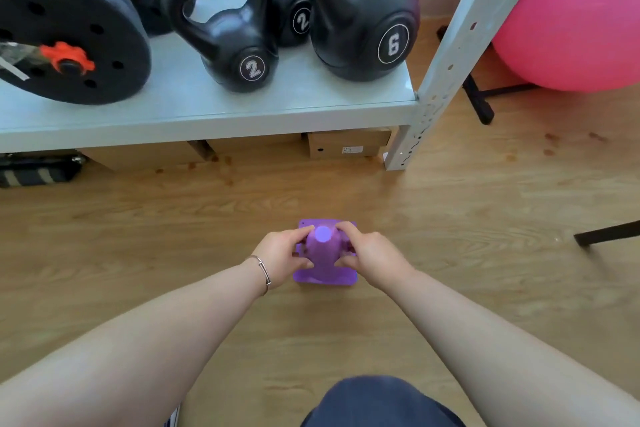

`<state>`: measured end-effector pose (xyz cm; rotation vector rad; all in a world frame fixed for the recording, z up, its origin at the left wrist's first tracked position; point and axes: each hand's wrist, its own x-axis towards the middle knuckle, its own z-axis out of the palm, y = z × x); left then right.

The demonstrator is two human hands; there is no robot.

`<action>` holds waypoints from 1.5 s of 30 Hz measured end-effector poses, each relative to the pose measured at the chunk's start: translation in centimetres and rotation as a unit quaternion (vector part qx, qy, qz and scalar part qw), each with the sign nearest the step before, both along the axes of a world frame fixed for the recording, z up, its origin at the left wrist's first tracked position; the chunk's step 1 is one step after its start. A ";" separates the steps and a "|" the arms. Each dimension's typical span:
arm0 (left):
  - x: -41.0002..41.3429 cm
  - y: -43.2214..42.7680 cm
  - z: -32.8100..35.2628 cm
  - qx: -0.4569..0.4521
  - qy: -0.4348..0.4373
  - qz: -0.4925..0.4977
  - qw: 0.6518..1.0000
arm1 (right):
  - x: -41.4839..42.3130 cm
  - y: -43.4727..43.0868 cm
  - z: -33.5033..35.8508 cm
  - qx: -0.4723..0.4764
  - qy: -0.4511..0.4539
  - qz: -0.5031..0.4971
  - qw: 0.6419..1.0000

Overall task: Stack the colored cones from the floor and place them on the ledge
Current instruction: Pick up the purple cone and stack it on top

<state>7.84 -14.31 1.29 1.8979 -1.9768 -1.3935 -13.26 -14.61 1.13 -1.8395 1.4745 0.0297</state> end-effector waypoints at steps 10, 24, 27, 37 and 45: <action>0.1 -0.7 -1.6 -0.008 -0.001 0.011 1.000 | -0.4 -0.7 -1.8 -0.022 0.004 0.000 1.000; -0.3 0.2 -1.7 -0.038 -0.009 0.014 0.999 | -1.0 0.0 -2.0 0.003 -0.012 0.005 1.000; -0.5 0.6 -1.9 -0.034 0.004 0.043 0.998 | -1.0 0.1 -2.0 0.016 -0.012 -0.004 1.000; 0.6 0.8 -3.5 0.011 -0.022 0.124 0.992 | -2.0 0.7 -4.5 0.029 0.041 -0.115 0.992; -1.1 1.0 -5.5 0.151 -0.003 0.285 0.947 | -0.3 0.4 -7.8 0.144 -0.085 -0.367 0.915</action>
